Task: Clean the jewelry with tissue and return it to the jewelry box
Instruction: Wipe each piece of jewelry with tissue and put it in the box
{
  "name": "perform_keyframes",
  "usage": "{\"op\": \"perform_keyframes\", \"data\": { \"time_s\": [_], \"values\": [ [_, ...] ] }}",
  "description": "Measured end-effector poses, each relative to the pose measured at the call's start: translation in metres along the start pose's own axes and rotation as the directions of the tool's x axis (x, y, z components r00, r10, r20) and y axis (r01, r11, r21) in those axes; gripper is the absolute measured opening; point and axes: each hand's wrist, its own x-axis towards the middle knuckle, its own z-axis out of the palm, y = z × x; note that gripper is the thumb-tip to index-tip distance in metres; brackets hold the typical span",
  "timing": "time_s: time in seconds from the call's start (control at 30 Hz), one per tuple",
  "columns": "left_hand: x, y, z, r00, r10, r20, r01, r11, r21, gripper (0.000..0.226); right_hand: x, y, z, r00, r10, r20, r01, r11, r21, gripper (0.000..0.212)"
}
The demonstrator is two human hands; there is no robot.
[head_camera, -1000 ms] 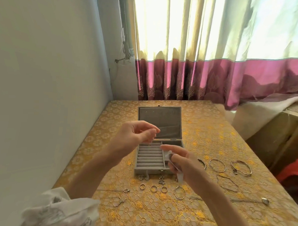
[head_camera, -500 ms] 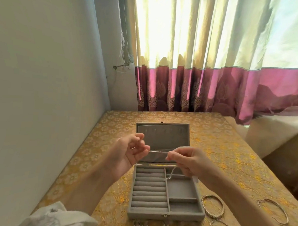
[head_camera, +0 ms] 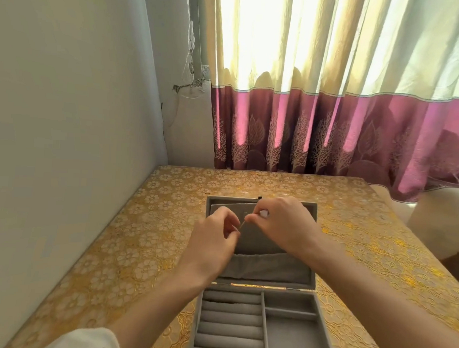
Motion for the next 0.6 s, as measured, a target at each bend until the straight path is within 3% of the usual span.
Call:
{"op": "perform_keyframes", "data": {
  "time_s": [0.3, 0.6],
  "values": [
    [-0.004, -0.015, 0.025, 0.984, 0.154, -0.088, -0.144, 0.984, 0.104, 0.028, 0.010, -0.003, 0.020, 0.983, 0.088, -0.162, -0.087, 0.996, 0.017, 0.030],
    [-0.008, -0.022, 0.036, 0.993, 0.103, 0.049, -0.112, 0.963, 0.244, 0.034, 0.003, 0.006, 0.039, 0.957, 0.258, -0.135, -0.245, 0.964, 0.103, 0.029]
  ]
}}
